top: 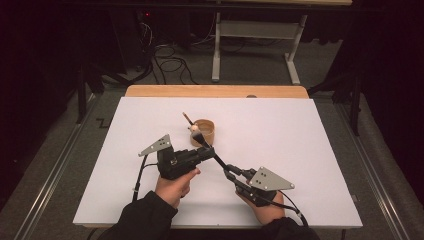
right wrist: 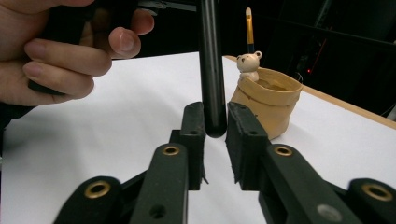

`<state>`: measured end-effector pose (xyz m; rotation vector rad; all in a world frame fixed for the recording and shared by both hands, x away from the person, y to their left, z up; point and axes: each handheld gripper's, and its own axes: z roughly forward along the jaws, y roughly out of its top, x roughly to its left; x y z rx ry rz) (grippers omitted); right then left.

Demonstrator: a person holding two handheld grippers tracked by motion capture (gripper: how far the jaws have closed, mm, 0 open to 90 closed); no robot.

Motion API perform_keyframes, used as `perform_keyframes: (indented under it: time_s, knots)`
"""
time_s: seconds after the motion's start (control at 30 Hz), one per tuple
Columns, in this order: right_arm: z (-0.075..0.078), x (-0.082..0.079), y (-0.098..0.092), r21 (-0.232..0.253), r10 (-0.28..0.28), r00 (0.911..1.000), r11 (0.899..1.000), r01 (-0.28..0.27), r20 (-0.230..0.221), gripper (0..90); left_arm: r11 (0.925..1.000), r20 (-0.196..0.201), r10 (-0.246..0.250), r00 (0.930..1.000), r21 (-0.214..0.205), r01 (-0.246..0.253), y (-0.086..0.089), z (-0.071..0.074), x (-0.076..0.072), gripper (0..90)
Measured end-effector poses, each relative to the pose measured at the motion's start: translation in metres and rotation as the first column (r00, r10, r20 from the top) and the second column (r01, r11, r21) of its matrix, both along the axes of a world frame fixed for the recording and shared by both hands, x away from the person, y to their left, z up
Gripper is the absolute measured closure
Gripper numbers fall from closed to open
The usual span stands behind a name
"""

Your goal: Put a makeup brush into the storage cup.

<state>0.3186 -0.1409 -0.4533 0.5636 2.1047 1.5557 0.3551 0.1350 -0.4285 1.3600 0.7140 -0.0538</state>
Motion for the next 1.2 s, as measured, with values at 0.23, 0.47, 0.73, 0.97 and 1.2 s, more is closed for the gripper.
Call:
perform_keyframes:
  time_s: [0.23,0.47,0.73,0.97,1.2]
  knots:
    - [0.0,0.0,0.0,0.005,0.007,0.9999,1.0,-0.007,-0.013,68.0,0.9997,0.009,0.021,0.9997,0.014,-0.021,0.004,0.001,0.0,78.0]
    - [-0.001,0.001,0.0,0.012,0.004,0.9989,1.0,-0.004,-0.047,57.3,0.9969,0.032,0.052,0.9981,0.058,-0.054,0.006,0.002,0.0,78.0]
    - [-0.001,0.003,-0.003,-0.004,-0.021,0.9981,1.0,0.021,-0.058,45.4,0.9858,0.074,0.088,0.9934,0.137,-0.098,0.008,0.003,-0.001,78.0]
    - [-0.001,0.006,-0.007,-0.003,-0.039,0.9966,0.999,0.039,-0.073,39.9,0.9723,0.098,0.114,0.9886,0.193,-0.132,0.011,0.004,-0.002,77.9]
    - [0.0,0.008,-0.014,0.008,-0.057,0.9959,0.998,0.058,-0.07,38.2,0.9492,0.136,0.137,0.9812,0.265,-0.169,0.013,0.004,-0.002,77.9]
